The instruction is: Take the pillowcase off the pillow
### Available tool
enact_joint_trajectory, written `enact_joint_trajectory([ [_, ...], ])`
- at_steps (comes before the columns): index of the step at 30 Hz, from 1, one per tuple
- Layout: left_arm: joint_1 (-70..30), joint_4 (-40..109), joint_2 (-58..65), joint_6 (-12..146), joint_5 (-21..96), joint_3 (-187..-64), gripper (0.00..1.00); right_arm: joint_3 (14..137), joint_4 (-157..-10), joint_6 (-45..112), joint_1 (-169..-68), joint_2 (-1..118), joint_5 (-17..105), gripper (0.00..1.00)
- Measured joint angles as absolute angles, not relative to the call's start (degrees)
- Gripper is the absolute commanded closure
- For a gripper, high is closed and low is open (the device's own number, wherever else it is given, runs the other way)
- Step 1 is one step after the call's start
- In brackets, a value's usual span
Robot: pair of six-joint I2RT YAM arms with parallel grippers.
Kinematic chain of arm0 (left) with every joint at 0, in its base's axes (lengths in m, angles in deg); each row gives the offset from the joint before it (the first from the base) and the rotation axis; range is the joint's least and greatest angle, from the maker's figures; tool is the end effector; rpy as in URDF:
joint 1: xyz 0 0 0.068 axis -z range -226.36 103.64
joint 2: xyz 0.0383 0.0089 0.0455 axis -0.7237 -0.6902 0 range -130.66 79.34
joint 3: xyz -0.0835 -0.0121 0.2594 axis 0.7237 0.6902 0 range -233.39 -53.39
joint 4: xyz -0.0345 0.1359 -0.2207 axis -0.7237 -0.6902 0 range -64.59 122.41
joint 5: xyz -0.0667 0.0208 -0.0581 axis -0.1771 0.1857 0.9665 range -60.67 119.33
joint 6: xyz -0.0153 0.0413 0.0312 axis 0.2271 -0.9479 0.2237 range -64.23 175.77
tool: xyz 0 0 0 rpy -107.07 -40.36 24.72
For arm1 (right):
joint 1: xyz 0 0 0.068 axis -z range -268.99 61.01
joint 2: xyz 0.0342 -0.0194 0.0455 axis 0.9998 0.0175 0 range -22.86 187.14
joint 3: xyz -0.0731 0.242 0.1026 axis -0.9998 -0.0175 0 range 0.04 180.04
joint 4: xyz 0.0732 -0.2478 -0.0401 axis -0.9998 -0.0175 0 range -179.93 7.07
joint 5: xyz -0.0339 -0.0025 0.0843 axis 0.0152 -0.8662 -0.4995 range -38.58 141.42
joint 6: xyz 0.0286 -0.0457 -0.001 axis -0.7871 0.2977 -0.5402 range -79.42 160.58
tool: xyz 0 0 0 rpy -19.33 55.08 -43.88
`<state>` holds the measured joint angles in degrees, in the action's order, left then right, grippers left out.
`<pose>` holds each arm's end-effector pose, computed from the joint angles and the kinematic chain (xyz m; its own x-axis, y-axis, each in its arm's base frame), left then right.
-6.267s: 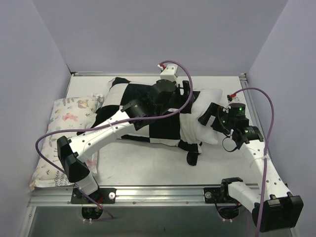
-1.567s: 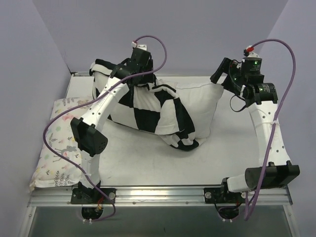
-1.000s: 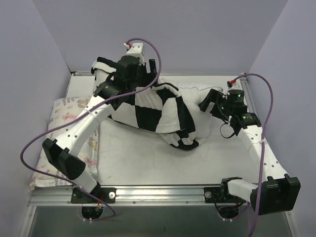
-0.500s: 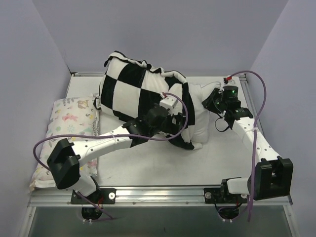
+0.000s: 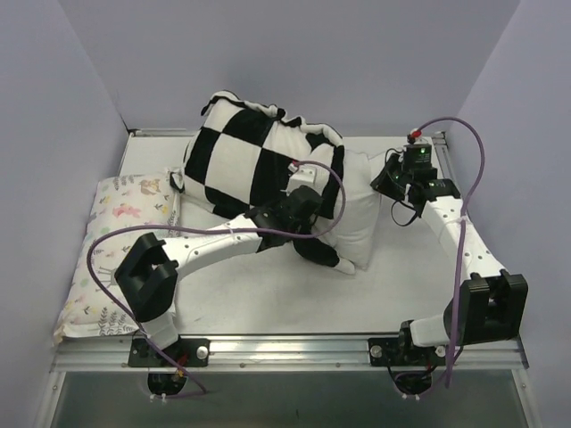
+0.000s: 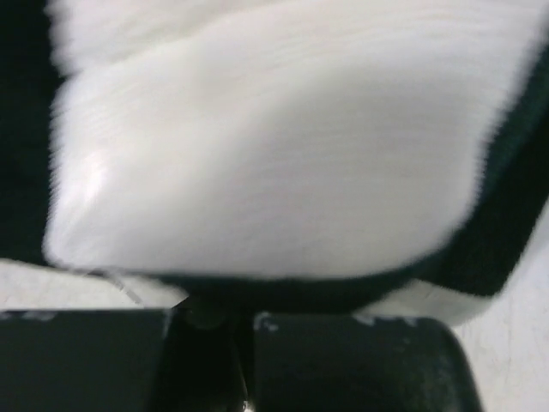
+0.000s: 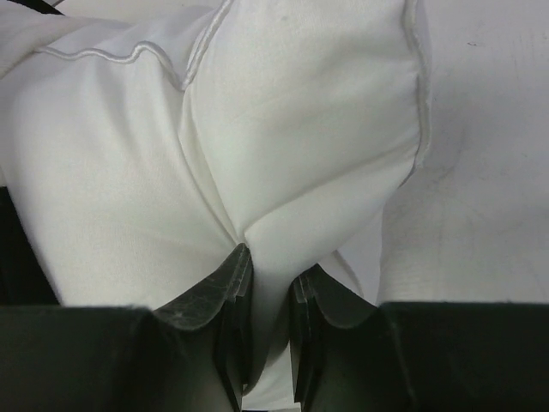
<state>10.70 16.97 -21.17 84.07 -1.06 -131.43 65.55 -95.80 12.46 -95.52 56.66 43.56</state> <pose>0.2326 -0.3259 0.2705 -0.5344 0.0727 -0.8421 0.2879 0.9524 -0.1004 0.3191 0.0413 0.3225 -0.5064 0.4120 -0.7575 0.0055 0.8800 0.4750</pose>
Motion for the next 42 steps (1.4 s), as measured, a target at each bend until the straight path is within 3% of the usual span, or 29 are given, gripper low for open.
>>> enact_joint_trajectory([
  [3, 6.2, 14.0, -17.6, 86.9, -2.6, -129.0, 1.00, 66.4, -97.6, 11.9, -94.3, 56.7, 43.0, 1.00],
  [9, -12.4, 10.9, -10.5, 91.5, -1.8, -124.1, 1.00, 68.6, -102.6, 10.6, -89.7, 56.7, 39.3, 1.00],
  [12, -14.5, 10.0, -10.6, 91.4, -0.9, -124.1, 1.00, 70.7, -104.9, 10.8, -86.6, 56.7, 39.2, 0.99],
  [13, -14.0, 9.6, -10.6, 91.0, -1.1, -124.0, 1.00, 71.7, -105.2, 10.9, -85.7, 56.7, 39.7, 0.82],
  [15, -11.9, 8.9, -11.1, 89.9, -2.6, -123.9, 1.00, 73.5, -105.3, 11.0, -84.7, 56.7, 41.4, 0.56],
  [16, -10.7, 8.8, -11.6, 89.4, -3.1, -124.0, 1.00, 74.3, -105.4, 11.2, -85.0, 56.6, 42.2, 0.34],
  [19, -6.9, 8.6, -14.2, 88.1, -3.5, -125.1, 1.00, 75.4, -105.7, 13.2, -89.8, 55.9, 45.3, 0.13],
  [23, -5.5, 9.3, -15.1, 87.7, -2.9, -125.5, 1.00, 75.3, -106.5, 15.9, -100.8, 52.7, 47.6, 0.02],
  [30, -6.3, 9.0, -15.1, 86.6, -0.6, -126.8, 1.00, 65.6, -100.0, 22.1, -121.6, 43.5, 51.7, 0.00],
  [35, -7.7, 7.4, -15.5, 86.6, 1.9, -130.5, 1.00, 61.7, -96.2, 24.3, -132.2, 50.3, 57.9, 0.00],
  [39, -9.4, 5.8, -15.7, 86.9, 4.6, -132.8, 1.00, 61.1, -93.5, 24.2, -133.7, 60.0, 63.2, 0.01],
  [41, -10.5, 5.2, -16.0, 87.0, 6.3, -133.7, 1.00, 61.3, -92.6, 24.0, -133.6, 63.4, 66.1, 0.12],
  [42, -10.9, 4.9, -16.1, 87.0, 6.8, -134.1, 1.00, 61.7, -92.8, 23.7, -133.5, 64.8, 67.4, 0.23],
])
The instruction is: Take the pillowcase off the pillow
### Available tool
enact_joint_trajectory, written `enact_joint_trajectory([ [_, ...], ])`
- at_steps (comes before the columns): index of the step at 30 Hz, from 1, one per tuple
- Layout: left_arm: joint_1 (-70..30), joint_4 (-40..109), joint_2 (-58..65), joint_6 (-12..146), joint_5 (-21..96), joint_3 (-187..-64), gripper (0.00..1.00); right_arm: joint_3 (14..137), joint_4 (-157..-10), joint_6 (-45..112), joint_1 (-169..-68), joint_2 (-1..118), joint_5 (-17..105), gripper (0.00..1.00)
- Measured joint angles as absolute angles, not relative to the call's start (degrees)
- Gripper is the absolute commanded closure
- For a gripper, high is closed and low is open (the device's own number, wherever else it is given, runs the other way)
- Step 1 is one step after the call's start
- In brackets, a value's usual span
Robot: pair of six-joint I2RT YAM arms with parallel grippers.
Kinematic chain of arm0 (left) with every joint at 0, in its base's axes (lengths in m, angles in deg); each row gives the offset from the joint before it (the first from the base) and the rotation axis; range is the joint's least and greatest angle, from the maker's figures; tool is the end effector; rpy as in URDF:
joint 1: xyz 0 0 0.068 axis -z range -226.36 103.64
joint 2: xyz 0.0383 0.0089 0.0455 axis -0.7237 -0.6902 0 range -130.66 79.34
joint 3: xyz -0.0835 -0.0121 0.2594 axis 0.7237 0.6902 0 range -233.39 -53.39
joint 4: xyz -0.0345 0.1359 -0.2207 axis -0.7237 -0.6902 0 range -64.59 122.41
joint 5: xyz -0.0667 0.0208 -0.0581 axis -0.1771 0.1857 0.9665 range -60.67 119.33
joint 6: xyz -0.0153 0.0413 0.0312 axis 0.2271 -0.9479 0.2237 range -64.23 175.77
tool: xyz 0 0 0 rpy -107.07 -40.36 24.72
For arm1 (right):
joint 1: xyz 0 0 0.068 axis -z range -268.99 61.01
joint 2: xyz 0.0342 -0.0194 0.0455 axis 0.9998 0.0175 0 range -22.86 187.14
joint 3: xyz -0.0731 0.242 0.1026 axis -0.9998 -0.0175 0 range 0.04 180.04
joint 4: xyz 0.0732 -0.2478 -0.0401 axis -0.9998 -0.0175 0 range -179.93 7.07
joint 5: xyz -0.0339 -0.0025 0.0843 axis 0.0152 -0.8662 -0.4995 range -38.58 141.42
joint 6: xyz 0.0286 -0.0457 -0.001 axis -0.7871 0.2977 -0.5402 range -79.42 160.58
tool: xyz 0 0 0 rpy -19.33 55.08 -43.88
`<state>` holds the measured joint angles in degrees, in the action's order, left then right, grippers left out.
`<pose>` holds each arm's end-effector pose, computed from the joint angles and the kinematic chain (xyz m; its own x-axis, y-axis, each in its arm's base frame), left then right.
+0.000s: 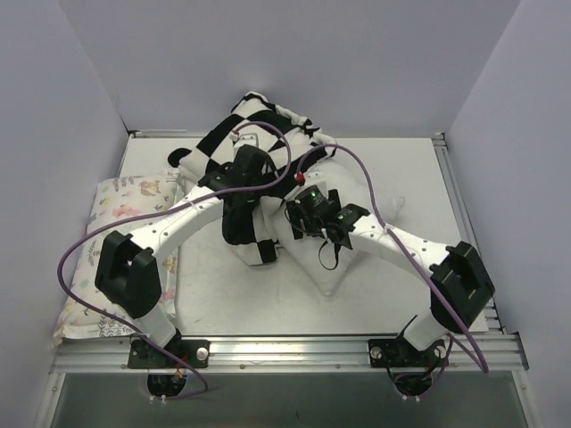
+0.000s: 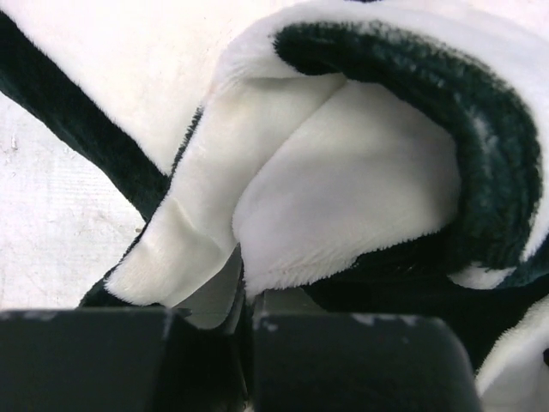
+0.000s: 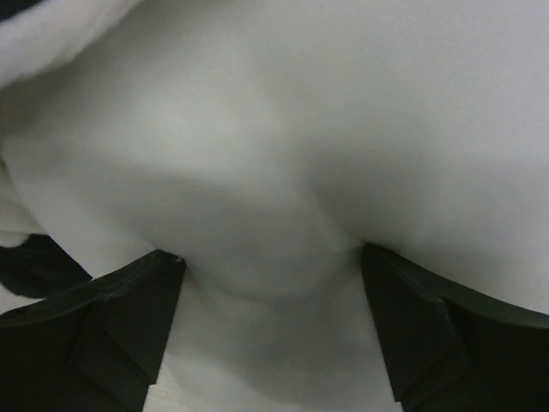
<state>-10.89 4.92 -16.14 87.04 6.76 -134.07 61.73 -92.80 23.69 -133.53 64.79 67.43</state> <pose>0.3145 -0.2073 0.2998 -0.6264 -0.1422 -0.7664 -0.0241 0.9863 -0.1633 0.2518 0.2338 0.2606 -0.5489 -0.1482 -0.8227 -0.3713 0.9250 0.0811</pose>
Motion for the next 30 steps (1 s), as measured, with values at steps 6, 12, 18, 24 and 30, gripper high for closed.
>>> enact_joint_trajectory([
  [6, -12.7, 3.5, -16.6, 87.0, 9.5, -136.5, 1.00, 64.9, -95.1, 19.6, -126.9, 66.9, 68.5, 1.00],
  [12, -18.2, 3.6, -16.4, 88.2, 16.1, -136.6, 1.00, 62.7, -96.1, 17.6, -111.0, 58.7, 60.2, 1.00],
  [18, -20.8, 4.1, -14.1, 89.9, 23.8, -135.0, 1.00, 62.6, -101.4, 16.8, -101.0, 51.0, 51.4, 1.00],
  [24, -16.1, 4.8, -10.6, 88.4, 23.1, -133.3, 1.00, 62.6, -105.2, 16.7, -101.0, 51.4, 50.6, 1.00],
  [30, -4.1, 7.3, -10.3, 85.6, 19.7, -133.4, 0.32, 62.5, -106.6, 16.5, -100.1, 52.3, 53.1, 0.42],
])
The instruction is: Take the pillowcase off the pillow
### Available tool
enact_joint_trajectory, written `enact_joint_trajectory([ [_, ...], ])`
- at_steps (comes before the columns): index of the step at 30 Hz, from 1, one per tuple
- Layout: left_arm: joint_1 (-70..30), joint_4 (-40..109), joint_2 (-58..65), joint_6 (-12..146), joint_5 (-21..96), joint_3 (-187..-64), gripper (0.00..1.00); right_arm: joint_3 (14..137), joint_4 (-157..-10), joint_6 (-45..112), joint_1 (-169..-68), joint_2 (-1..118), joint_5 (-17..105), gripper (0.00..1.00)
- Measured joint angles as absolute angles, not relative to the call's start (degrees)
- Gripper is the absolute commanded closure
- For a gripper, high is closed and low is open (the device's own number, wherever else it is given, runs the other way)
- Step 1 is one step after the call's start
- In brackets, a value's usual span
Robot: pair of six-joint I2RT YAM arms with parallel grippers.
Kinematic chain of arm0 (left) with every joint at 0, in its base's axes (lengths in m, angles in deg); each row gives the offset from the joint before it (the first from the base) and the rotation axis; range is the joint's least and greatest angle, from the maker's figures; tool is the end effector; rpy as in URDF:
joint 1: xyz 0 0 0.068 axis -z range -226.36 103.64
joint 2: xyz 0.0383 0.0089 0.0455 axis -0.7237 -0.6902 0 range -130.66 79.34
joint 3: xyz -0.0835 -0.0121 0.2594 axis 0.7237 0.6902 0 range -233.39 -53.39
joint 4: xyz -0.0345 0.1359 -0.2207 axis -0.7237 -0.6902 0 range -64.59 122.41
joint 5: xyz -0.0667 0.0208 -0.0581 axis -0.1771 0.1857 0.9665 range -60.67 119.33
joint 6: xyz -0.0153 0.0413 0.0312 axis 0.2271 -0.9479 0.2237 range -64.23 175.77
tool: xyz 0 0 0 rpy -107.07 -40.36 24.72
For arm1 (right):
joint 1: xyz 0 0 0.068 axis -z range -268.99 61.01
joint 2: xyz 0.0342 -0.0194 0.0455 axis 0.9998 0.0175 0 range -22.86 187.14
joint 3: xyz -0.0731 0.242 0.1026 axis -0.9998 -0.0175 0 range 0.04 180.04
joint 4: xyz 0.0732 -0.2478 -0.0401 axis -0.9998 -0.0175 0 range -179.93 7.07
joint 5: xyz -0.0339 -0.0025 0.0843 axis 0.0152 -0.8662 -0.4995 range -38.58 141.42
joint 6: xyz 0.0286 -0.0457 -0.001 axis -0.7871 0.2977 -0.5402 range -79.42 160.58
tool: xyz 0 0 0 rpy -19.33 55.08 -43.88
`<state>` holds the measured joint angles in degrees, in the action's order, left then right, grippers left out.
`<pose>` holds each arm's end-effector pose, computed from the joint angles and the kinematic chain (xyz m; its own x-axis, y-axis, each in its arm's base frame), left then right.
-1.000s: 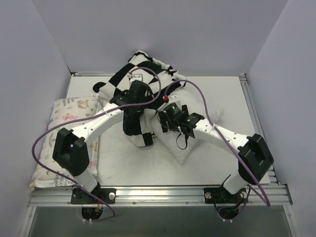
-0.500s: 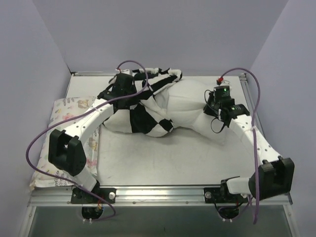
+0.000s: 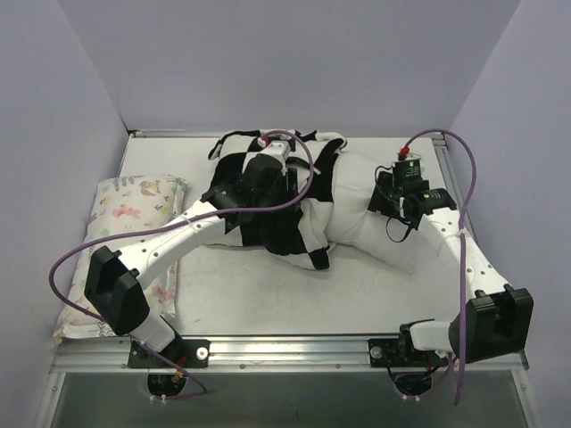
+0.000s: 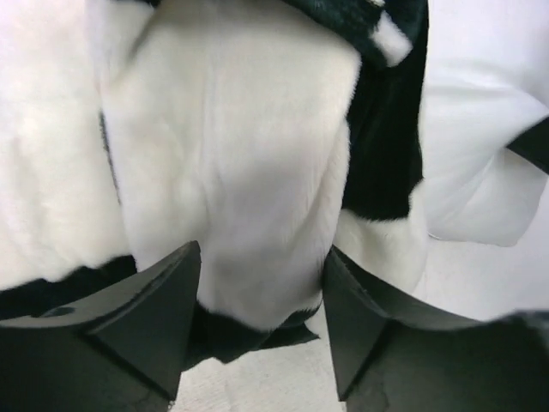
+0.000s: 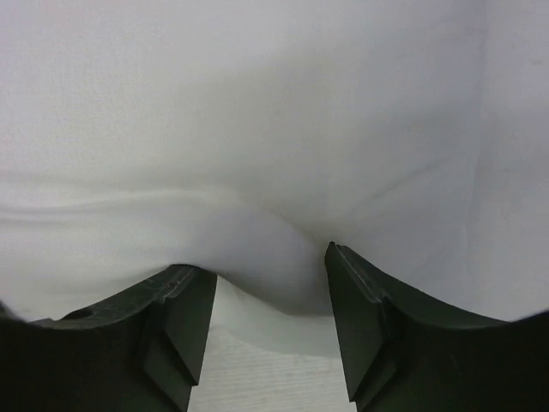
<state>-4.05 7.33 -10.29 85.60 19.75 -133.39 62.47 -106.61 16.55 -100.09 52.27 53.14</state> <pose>0.2698 -0.2376 0.3335 -0.6451 -0.0761 -0.7603 0.2786 0.9031 -0.3267 0.2874 0.0552 0.3083 -0.6003 0.2971 -0.7426 0.0830 0.9466 0.3117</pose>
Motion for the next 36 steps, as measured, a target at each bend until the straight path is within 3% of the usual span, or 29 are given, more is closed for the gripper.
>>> enact_joint_trajectory([
  [3, -1.1, 8.2, -10.3, 85.1, 18.4, -133.3, 0.19, 62.5, -107.4, 16.8, -100.3, 51.1, 54.8, 0.19],
  [6, -1.3, 8.5, -9.4, 85.2, 15.1, -132.4, 0.15, 62.8, -108.1, 17.6, -103.5, 48.4, 57.8, 0.08],
  [12, -4.3, 5.1, -2.9, 86.6, 6.0, -131.5, 0.11, 65.7, -106.2, 20.1, -109.5, 46.7, 58.4, 0.02],
  [18, -14.5, 4.2, 4.7, 89.7, 4.1, -124.2, 0.07, 66.2, -103.8, 21.0, -111.2, 53.3, 58.0, 0.01],
  [20, -17.5, 4.5, 5.3, 90.6, 5.5, -119.8, 0.07, 66.1, -102.7, 21.0, -111.3, 56.7, 57.3, 0.10],
  [21, -19.2, 5.2, 5.2, 91.0, 6.9, -117.2, 0.06, 66.1, -102.0, 21.0, -111.3, 58.8, 56.9, 0.25],
  [23, -22.0, 6.6, 4.7, 91.6, 10.5, -112.1, 0.06, 66.2, -100.9, 21.0, -111.0, 62.0, 56.3, 0.74],
  [24, -23.3, 6.9, 4.1, 91.8, 12.3, -110.2, 0.06, 66.2, -100.4, 20.7, -110.7, 63.5, 55.7, 0.87],
  [28, -27.3, 10.0, 1.4, 92.7, 18.4, -106.9, 0.09, 67.0, -99.0, 19.1, -109.6, 66.1, 53.6, 0.96],
  [29, -27.9, 11.3, 0.7, 92.8, 19.7, -106.8, 0.11, 67.2, -98.7, 18.9, -109.4, 66.1, 53.4, 0.98],
  [31, -28.6, 13.5, 0.2, 93.0, 21.2, -106.6, 0.32, 67.7, -98.4, 18.5, -109.0, 66.1, 53.1, 1.00],
  [32, -28.9, 14.4, 0.0, 93.2, 21.9, -106.6, 0.45, 67.8, -98.2, 18.3, -108.9, 66.1, 52.9, 1.00],
  [33, -29.2, 15.2, -0.1, 93.4, 22.3, -106.6, 0.73, 67.8, -98.2, 18.1, -108.9, 66.1, 52.9, 1.00],
  [34, -29.3, 15.6, -0.3, 93.5, 22.5, -106.8, 0.83, 67.8, -98.2, 18.1, -108.8, 66.1, 52.8, 1.00],
  [36, -29.6, 14.9, -1.0, 92.9, 22.5, -108.1, 0.95, 68.0, -98.4, 18.0, -108.5, 66.0, 52.6, 1.00],
])
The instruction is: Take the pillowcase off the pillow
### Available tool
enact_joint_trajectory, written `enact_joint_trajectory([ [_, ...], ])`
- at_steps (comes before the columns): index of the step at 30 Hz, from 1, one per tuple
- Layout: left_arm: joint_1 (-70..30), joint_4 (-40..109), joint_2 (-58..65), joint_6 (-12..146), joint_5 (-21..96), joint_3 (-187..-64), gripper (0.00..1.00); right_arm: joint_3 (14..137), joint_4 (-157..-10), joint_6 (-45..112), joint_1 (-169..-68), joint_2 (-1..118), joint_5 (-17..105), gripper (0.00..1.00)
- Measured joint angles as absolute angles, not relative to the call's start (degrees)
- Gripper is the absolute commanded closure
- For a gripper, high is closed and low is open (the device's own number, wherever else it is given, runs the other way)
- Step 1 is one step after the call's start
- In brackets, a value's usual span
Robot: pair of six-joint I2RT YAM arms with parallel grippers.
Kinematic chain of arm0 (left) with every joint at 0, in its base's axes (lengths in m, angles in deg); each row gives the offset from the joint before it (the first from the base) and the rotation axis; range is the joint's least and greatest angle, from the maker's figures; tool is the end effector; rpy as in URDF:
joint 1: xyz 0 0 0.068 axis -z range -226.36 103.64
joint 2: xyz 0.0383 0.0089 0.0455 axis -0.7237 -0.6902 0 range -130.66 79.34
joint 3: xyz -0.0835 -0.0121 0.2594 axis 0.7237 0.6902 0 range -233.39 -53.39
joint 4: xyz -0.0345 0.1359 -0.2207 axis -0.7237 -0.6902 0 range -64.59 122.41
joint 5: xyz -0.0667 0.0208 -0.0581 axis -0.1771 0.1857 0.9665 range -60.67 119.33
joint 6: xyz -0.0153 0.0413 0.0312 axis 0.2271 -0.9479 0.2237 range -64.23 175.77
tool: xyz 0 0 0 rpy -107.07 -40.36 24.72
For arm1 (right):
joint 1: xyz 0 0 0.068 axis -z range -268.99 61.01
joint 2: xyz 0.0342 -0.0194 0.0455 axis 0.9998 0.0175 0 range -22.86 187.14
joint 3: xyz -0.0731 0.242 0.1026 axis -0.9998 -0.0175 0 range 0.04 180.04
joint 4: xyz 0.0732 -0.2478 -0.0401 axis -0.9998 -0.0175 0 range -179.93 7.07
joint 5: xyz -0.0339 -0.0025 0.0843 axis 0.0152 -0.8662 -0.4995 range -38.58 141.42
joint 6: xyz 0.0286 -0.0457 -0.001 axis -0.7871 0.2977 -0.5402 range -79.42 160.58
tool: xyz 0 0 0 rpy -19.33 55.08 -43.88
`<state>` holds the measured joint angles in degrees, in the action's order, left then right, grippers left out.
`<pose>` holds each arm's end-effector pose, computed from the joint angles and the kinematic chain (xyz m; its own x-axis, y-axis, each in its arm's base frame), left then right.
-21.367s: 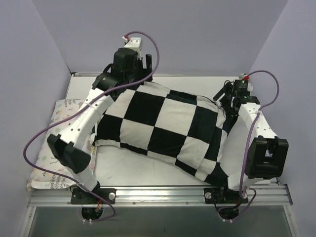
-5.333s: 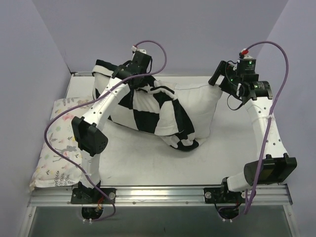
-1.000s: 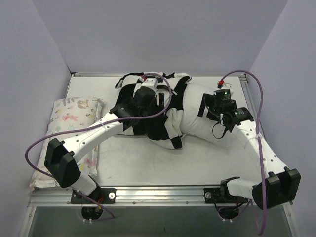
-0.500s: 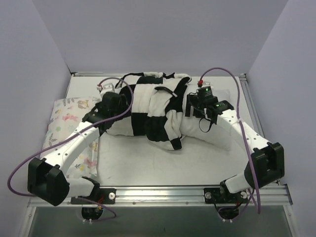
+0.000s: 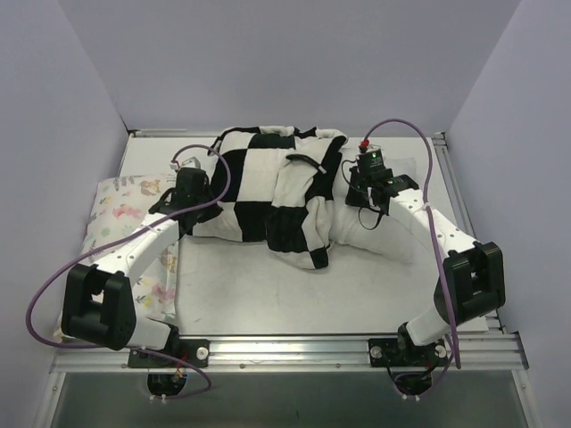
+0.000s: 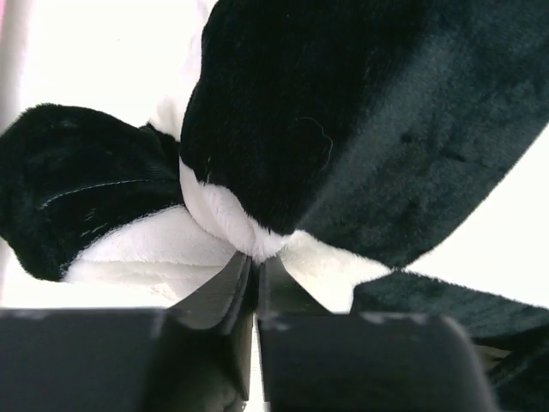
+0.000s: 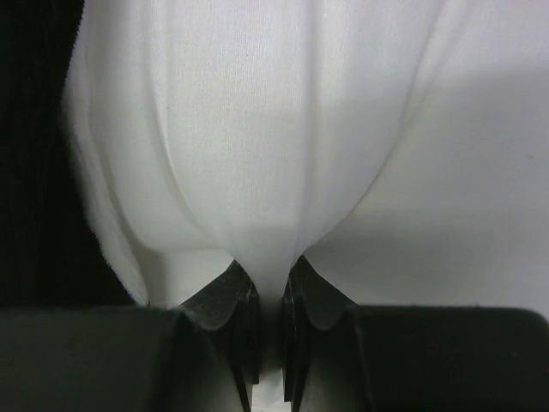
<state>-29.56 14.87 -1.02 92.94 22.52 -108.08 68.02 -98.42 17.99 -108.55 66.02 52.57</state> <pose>0.2906 -0.0833 0.2468 -0.6456 -0.4317 -0.6299 -0.2332 0.8969 -0.3757 0.3332 0.1175 0.2810 -0.6389 0.1807 -0.7478 -0.0802 0.9511 0.2983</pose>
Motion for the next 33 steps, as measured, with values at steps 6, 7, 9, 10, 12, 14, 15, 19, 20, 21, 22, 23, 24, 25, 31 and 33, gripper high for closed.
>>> enact_joint_trajectory([
  [6, -31.4, 10.5, -1.6, 92.5, 22.2, -114.6, 1.00, 69.1, -99.3, 17.2, -105.5, 64.7, 49.5, 1.00],
  [7, -31.9, 9.8, -1.6, 92.5, 22.2, -115.8, 1.00, 69.4, -99.6, 16.9, -104.8, 64.5, 48.7, 1.00],
  [9, -32.6, 8.1, -1.6, 92.5, 22.2, -118.1, 1.00, 69.6, -99.8, 16.2, -103.4, 63.8, 46.9, 1.00],
  [10, -32.8, 7.4, -1.6, 92.5, 22.4, -119.2, 1.00, 69.6, -99.9, 15.8, -102.7, 63.5, 45.9, 1.00],
  [12, -34.0, 5.8, -1.3, 92.7, 22.6, -120.9, 1.00, 69.6, -100.2, 15.0, -101.4, 62.8, 43.9, 1.00],
  [14, -36.8, 3.8, -0.2, 92.7, 21.4, -121.6, 1.00, 69.6, -100.9, 14.8, -99.7, 62.0, 43.1, 1.00],
  [15, -38.9, 3.0, 0.7, 92.9, 21.3, -121.6, 1.00, 69.6, -101.4, 14.5, -98.6, 61.5, 42.3, 1.00],
  [19, -46.2, -0.5, 5.0, 93.6, 21.9, -121.6, 1.00, 69.8, -104.2, 13.6, -94.8, 58.9, 39.6, 1.00],
  [20, -47.2, -1.3, 5.9, 93.7, 22.2, -121.6, 1.00, 70.0, -105.0, 13.5, -94.4, 58.2, 39.0, 1.00],
  [21, -48.1, -2.2, 6.6, 93.7, 22.3, -121.7, 1.00, 70.3, -106.0, 13.4, -94.1, 57.5, 38.4, 1.00],
  [22, -48.9, -2.7, 7.1, 93.8, 22.5, -121.8, 1.00, 70.6, -106.8, 13.4, -93.8, 56.8, 37.6, 1.00],
  [23, -49.8, -3.3, 7.5, 94.0, 22.6, -121.8, 1.00, 70.9, -107.6, 13.3, -93.4, 56.1, 37.0, 1.00],
  [24, -50.5, -3.9, 7.7, 94.1, 22.6, -121.8, 1.00, 71.2, -108.4, 13.2, -92.9, 55.4, 36.3, 1.00],
  [25, -51.0, -4.5, 7.9, 94.1, 22.6, -121.8, 1.00, 71.6, -109.1, 13.1, -92.2, 54.8, 35.7, 1.00],
  [31, -52.5, -7.3, 7.2, 92.1, 26.7, -126.1, 0.92, 74.5, -112.6, 12.5, -89.7, 52.6, 35.1, 1.00],
  [33, -50.4, -7.3, 6.1, 89.6, 27.6, -128.9, 0.69, 75.6, -113.2, 12.5, -90.1, 52.9, 36.6, 1.00],
])
